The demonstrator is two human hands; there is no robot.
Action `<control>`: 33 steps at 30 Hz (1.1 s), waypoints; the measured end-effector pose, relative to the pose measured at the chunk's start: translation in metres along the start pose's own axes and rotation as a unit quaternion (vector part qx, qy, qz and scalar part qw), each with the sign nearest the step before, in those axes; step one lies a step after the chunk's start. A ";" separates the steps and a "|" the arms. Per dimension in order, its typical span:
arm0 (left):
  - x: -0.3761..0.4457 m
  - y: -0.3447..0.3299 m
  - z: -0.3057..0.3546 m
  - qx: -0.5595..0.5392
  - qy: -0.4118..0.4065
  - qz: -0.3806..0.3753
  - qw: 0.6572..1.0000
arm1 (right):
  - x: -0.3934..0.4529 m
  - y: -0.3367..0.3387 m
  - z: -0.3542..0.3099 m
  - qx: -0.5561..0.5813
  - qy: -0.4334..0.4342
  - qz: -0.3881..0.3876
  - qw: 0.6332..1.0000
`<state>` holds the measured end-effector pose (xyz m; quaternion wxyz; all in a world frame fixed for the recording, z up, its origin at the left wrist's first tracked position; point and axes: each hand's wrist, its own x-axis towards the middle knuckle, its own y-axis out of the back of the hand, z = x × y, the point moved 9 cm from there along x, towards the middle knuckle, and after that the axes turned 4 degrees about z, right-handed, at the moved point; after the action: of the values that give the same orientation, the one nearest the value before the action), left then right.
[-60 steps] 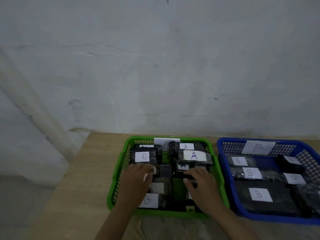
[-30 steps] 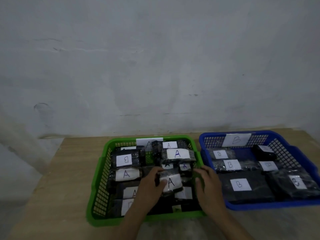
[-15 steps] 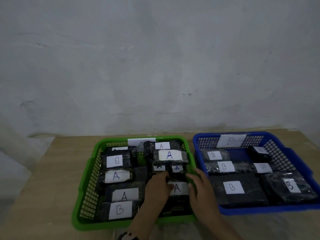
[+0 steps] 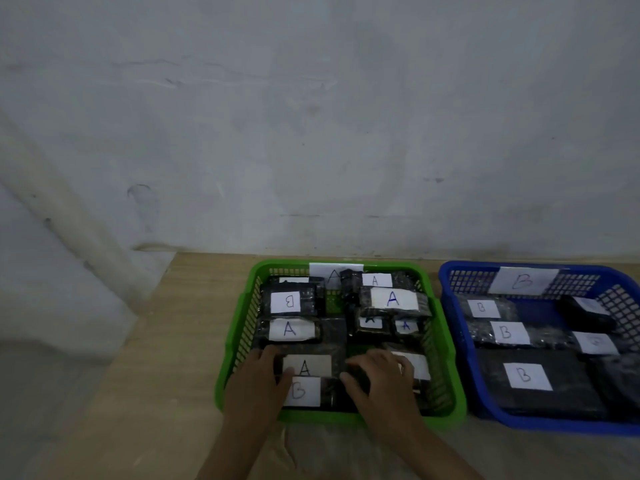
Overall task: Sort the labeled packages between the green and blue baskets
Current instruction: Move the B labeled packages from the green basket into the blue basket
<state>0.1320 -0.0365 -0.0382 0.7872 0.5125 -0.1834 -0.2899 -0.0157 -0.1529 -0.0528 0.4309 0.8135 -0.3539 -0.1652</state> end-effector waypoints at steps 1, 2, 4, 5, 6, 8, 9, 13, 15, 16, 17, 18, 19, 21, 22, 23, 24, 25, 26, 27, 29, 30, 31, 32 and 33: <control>-0.001 0.001 -0.005 0.005 0.009 -0.009 1.000 | 0.000 -0.003 -0.004 0.004 -0.009 -0.004 1.000; -0.003 0.002 -0.008 0.007 0.012 -0.018 1.000 | 0.001 -0.005 -0.007 0.003 -0.019 -0.007 1.000; -0.004 0.002 -0.011 -0.011 0.015 -0.032 0.999 | 0.001 -0.008 -0.009 -0.004 -0.038 -0.018 0.999; -0.004 0.002 -0.013 -0.029 0.020 -0.038 0.999 | 0.001 -0.010 -0.009 -0.006 -0.043 -0.029 0.999; -0.004 0.002 -0.015 -0.052 0.028 -0.043 0.997 | 0.001 -0.014 -0.010 -0.009 -0.045 -0.044 0.998; -0.004 0.002 -0.019 -0.098 0.045 -0.054 0.993 | -0.002 -0.022 -0.010 -0.024 -0.045 -0.076 0.996; -0.003 0.002 -0.021 -0.118 0.052 -0.062 0.990 | -0.003 -0.024 -0.010 -0.028 -0.046 -0.086 0.995; -0.001 0.007 -0.020 -0.229 0.063 -0.063 0.969 | -0.005 -0.020 -0.010 0.047 -0.061 -0.110 0.991; 0.001 0.012 -0.013 -0.269 0.052 -0.051 0.961 | -0.004 -0.013 -0.008 0.121 -0.084 -0.113 0.983; 0.002 0.012 -0.007 -0.285 0.044 -0.054 0.956 | -0.003 -0.006 -0.005 0.153 -0.095 -0.101 0.979; 0.002 0.011 0.001 -0.305 0.034 -0.067 0.949 | -0.001 0.003 -0.003 0.177 -0.102 -0.078 0.976; 0.002 0.008 0.010 -0.326 0.024 -0.085 0.941 | 0.000 0.014 0.001 0.196 -0.108 -0.052 0.973; 0.003 0.006 0.020 -0.340 0.011 -0.100 0.935 | 0.001 0.024 0.006 0.213 -0.115 -0.029 0.970; 0.004 0.005 0.040 -0.351 -0.010 -0.103 0.931 | 0.000 0.043 0.017 0.231 -0.131 0.002 0.964; 0.005 0.004 0.050 -0.361 -0.013 -0.100 0.927 | -0.002 0.051 0.023 0.237 -0.137 0.015 0.962; 0.005 0.001 0.060 -0.372 -0.016 -0.099 0.923 | -0.005 0.057 0.029 0.244 -0.142 0.024 0.959; 0.005 -0.002 0.071 -0.380 -0.019 -0.098 0.920 | -0.007 0.063 0.036 0.250 -0.148 0.030 0.956; 0.004 -0.005 0.081 -0.384 -0.023 -0.097 0.918 | -0.010 0.069 0.043 0.253 -0.154 0.034 0.955; 0.003 -0.010 0.092 -0.387 -0.026 -0.097 0.917 | -0.013 0.075 0.051 0.251 -0.160 0.039 0.954; 0.002 -0.015 0.102 -0.391 -0.027 -0.097 0.915 | -0.016 0.081 0.060 0.248 -0.165 0.042 0.954; -0.002 -0.026 0.121 -0.400 -0.023 -0.098 0.911 | -0.021 0.094 0.078 0.248 -0.179 0.053 0.951; -0.003 -0.031 0.132 -0.402 -0.023 -0.101 0.910 | -0.023 0.101 0.089 0.257 -0.187 0.065 0.946; -0.005 -0.037 0.143 -0.404 -0.027 -0.103 0.908 | -0.025 0.110 0.099 0.269 -0.194 0.081 0.940; -0.006 -0.041 0.155 -0.404 -0.033 -0.102 0.908 | -0.027 0.118 0.110 0.278 -0.202 0.100 0.934; -0.007 -0.045 0.167 -0.401 -0.044 -0.098 0.910 | -0.028 0.128 0.122 0.283 -0.210 0.122 0.928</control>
<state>0.0165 -0.1627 -0.0106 0.8850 0.1563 -0.0350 -0.4373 -0.1608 -0.2523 -0.0189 0.1156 0.7993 -0.5643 -0.1713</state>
